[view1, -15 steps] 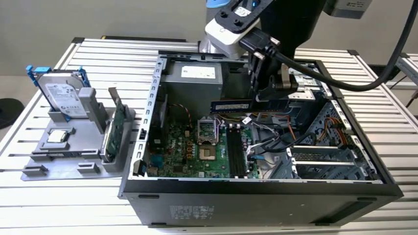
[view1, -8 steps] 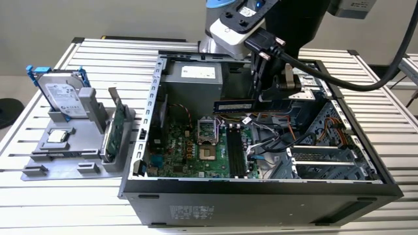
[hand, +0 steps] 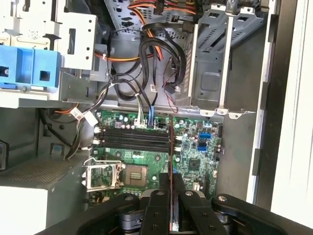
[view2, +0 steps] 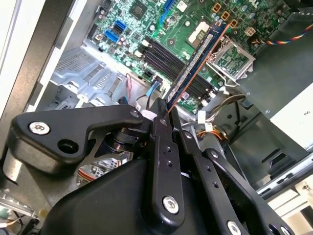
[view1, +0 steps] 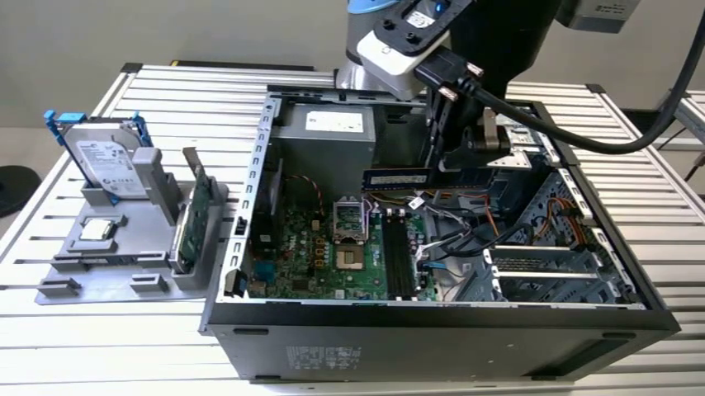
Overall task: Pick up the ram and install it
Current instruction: 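Insert the ram into the slot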
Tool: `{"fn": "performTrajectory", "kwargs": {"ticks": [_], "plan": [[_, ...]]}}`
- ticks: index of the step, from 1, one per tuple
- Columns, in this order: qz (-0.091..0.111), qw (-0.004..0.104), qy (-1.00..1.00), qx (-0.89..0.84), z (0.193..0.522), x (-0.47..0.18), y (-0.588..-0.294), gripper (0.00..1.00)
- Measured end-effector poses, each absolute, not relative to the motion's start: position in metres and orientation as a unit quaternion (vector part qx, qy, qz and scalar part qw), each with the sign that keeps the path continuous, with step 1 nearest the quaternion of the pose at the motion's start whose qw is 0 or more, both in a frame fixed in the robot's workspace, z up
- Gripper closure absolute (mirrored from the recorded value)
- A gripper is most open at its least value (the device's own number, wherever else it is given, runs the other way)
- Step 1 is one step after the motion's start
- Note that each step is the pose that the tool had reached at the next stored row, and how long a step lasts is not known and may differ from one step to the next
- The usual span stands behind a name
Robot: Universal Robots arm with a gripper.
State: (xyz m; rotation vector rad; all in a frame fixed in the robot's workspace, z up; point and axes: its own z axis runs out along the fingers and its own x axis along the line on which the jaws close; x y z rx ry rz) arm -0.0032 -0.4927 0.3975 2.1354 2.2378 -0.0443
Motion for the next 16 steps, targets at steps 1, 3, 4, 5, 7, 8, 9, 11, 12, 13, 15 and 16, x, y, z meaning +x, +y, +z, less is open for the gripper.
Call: {"fn": "performTrajectory", "kwargs": {"ticks": [1, 3, 4, 5, 7, 8, 9, 11, 12, 13, 15, 16], "plan": [[-0.014, 0.024, 0.722, 0.691, 0.3975, -0.0031, -0.4927, 1.0], [-0.015, 0.024, 0.716, 0.698, 0.3974, -0.0031, -0.4927, 1.0], [-0.015, 0.024, 0.712, 0.702, 0.3974, -0.0031, -0.4927, 1.0], [-0.015, 0.024, 0.707, 0.706, 0.3973, -0.0031, -0.4927, 1.0], [-0.015, 0.024, 0.702, 0.712, 0.3973, -0.0031, -0.4927, 1.0], [-0.015, 0.024, 0.701, 0.713, 0.3973, -0.0031, -0.4927, 1.0], [-0.015, 0.024, 0.7, 0.713, 0.3973, -0.0031, -0.4927, 1.0], [-0.015, 0.024, 0.7, 0.713, 0.3973, -0.0031, -0.4926, 1.0], [-0.015, 0.024, 0.7, 0.713, 0.3973, -0.003, -0.4924, 1.0], [-0.015, 0.024, 0.7, 0.714, 0.3973, -0.003, -0.4918, 1.0], [-0.015, 0.024, 0.698, 0.716, 0.397, -0.0031, -0.4902, 1.0], [-0.015, 0.024, 0.696, 0.717, 0.3968, -0.003, -0.4894, 1.0]]}}
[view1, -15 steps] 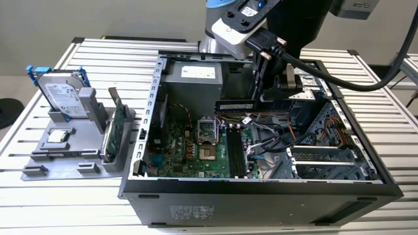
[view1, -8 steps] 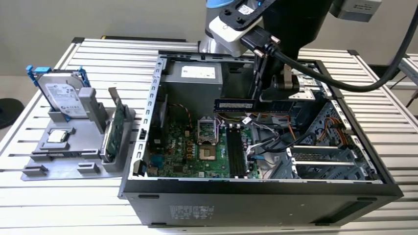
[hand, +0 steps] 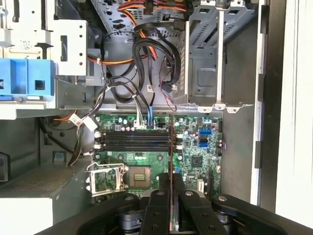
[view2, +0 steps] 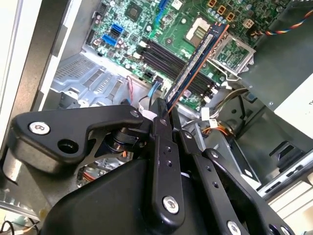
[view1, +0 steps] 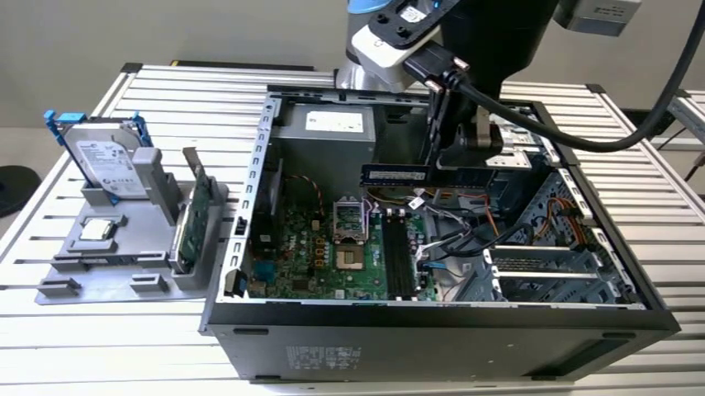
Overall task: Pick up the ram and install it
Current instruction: 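Insert the ram into the slot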
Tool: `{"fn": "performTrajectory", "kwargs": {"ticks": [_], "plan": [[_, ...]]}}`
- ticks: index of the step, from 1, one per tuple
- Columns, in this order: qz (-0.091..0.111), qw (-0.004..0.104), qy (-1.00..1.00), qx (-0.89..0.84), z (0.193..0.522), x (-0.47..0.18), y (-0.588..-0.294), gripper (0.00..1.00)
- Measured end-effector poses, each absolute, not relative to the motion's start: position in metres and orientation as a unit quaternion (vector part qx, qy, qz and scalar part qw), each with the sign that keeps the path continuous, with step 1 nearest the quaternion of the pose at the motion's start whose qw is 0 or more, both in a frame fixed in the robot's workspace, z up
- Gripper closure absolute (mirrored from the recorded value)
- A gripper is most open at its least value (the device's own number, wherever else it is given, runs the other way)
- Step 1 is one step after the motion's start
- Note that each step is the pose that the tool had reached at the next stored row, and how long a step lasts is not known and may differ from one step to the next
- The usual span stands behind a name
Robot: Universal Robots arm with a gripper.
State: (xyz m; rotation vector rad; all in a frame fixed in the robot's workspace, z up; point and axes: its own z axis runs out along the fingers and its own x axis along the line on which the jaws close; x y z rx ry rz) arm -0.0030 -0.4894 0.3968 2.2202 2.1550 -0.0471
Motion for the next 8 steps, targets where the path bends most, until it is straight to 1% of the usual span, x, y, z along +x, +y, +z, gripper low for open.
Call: {"fn": "performTrajectory", "kwargs": {"ticks": [8], "plan": [[-0.015, 0.023, 0.686, 0.727, 0.3957, -0.0031, -0.4821, 1.0]]}}
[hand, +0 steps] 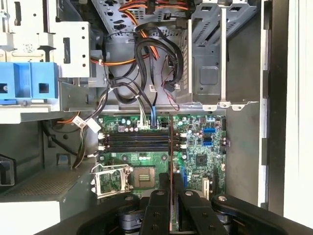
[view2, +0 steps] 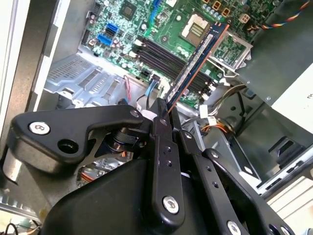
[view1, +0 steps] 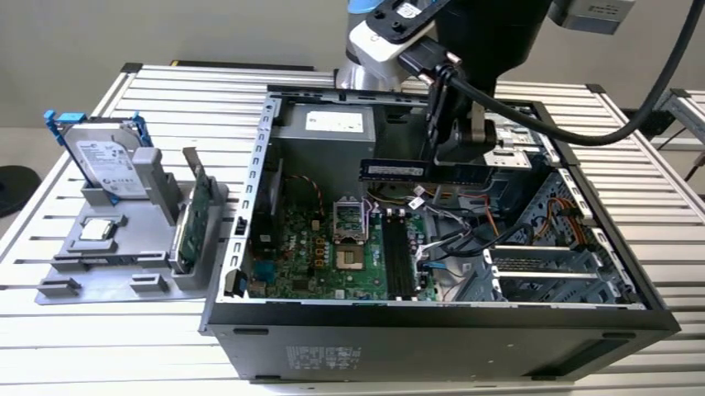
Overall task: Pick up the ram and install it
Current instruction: 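Insert the ram into the slot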
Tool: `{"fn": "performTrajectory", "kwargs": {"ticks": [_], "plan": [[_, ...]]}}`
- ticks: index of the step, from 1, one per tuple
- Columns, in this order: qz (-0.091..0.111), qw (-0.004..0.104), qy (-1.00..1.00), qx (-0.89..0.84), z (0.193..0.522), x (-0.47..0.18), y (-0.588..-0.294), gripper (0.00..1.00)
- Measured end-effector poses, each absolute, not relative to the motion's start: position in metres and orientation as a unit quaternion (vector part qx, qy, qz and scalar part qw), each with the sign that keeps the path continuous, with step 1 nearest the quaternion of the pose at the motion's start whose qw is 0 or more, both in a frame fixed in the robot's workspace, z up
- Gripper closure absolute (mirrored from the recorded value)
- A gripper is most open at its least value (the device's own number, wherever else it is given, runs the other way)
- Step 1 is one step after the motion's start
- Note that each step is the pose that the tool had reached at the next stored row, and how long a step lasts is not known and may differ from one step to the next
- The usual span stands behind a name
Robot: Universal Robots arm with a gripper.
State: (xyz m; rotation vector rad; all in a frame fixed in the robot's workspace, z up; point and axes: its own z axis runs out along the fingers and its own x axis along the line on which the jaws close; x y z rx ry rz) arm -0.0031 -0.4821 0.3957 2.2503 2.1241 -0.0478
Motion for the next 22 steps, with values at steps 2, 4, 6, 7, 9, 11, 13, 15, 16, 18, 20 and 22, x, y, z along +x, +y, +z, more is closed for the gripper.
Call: {"fn": "performTrajectory", "kwargs": {"ticks": [2, 4, 6, 7, 9, 11, 13, 15, 16, 18, 20, 22], "plan": [[-0.016, 0.023, 0.684, 0.729, 0.396, -0.003, -0.48, 1.0], [-0.016, 0.023, 0.683, 0.73, 0.395, -0.003, -0.478, 1.0], [-0.016, 0.023, 0.682, 0.731, 0.395, -0.003, -0.477, 1.0], [-0.016, 0.023, 0.682, 0.731, 0.395, -0.003, -0.476, 1.0], [-0.016, 0.023, 0.682, 0.731, 0.395, -0.003, -0.474, 1.0], [-0.016, 0.023, 0.682, 0.731, 0.395, -0.003, -0.473, 1.0], [-0.016, 0.023, 0.682, 0.731, 0.395, -0.003, -0.471, 1.0], [-0.016, 0.023, 0.682, 0.731, 0.395, -0.003, -0.47, 1.0], [-0.016, 0.023, 0.682, 0.731, 0.394, -0.003, -0.47, 1.0], [-0.016, 0.023, 0.682, 0.731, 0.394, -0.003, -0.468, 1.0], [-0.016, 0.023, 0.682, 0.731, 0.394, -0.003, -0.467, 1.0], [-0.016, 0.023, 0.682, 0.731, 0.394, -0.003, -0.466, 1.0]]}}
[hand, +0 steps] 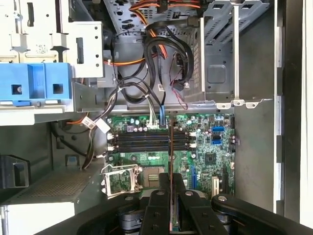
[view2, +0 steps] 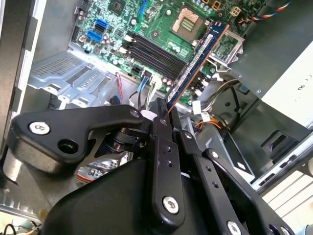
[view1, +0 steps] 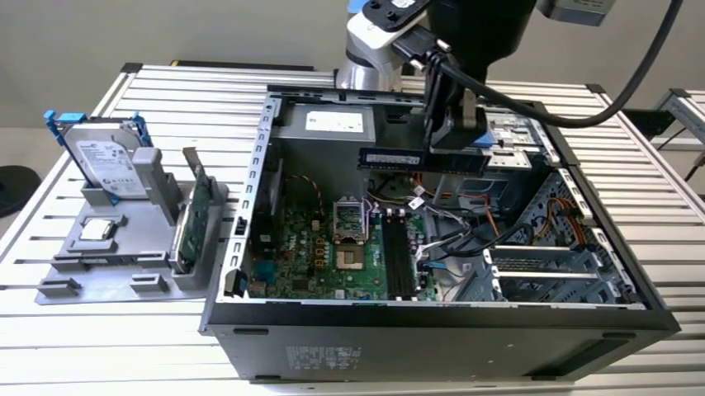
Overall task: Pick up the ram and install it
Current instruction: 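Insert the ram into the slot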
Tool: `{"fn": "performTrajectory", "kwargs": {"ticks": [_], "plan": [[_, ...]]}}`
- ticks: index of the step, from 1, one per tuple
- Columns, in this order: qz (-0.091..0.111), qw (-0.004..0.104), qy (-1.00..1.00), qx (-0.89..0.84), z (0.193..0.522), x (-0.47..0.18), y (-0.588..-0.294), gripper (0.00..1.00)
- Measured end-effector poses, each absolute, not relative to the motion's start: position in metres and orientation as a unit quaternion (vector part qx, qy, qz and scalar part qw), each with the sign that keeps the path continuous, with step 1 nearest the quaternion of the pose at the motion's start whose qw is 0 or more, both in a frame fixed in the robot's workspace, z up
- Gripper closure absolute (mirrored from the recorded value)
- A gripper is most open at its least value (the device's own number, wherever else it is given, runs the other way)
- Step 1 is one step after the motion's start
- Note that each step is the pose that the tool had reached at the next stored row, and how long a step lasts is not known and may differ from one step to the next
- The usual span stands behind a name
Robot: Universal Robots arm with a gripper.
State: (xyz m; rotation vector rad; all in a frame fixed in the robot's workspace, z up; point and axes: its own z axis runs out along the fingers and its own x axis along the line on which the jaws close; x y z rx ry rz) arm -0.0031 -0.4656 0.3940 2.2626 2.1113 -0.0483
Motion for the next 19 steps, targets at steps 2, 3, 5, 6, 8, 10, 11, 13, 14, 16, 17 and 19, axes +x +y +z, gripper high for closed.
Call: {"fn": "performTrajectory", "kwargs": {"ticks": [2, 3, 5, 6, 8, 10, 11, 13, 14, 16, 17, 19], "plan": [[-0.016, 0.023, 0.682, 0.731, 0.3938, -0.0031, -0.4647, 1.0], [-0.016, 0.023, 0.682, 0.731, 0.3937, -0.0031, -0.4641, 1.0], [-0.016, 0.023, 0.682, 0.731, 0.3936, -0.0031, -0.4631, 1.0], [-0.016, 0.023, 0.682, 0.731, 0.3935, -0.0031, -0.4627, 1.0], [-0.016, 0.023, 0.682, 0.731, 0.3934, -0.0031, -0.4616, 1.0], [-0.016, 0.023, 0.682, 0.731, 0.3933, -0.0031, -0.4604, 1.0], [-0.016, 0.023, 0.682, 0.731, 0.3931, -0.003, -0.46, 1.0], [-0.016, 0.023, 0.682, 0.731, 0.393, -0.0031, -0.4589, 1.0], [-0.016, 0.023, 0.682, 0.731, 0.3929, -0.0031, -0.4584, 1.0], [-0.016, 0.023, 0.682, 0.731, 0.3928, -0.0031, -0.4572, 1.0], [-0.016, 0.023, 0.682, 0.731, 0.3926, -0.003, -0.4567, 1.0], [-0.016, 0.023, 0.682, 0.731, 0.3925, -0.0031, -0.4558, 1.0]]}}
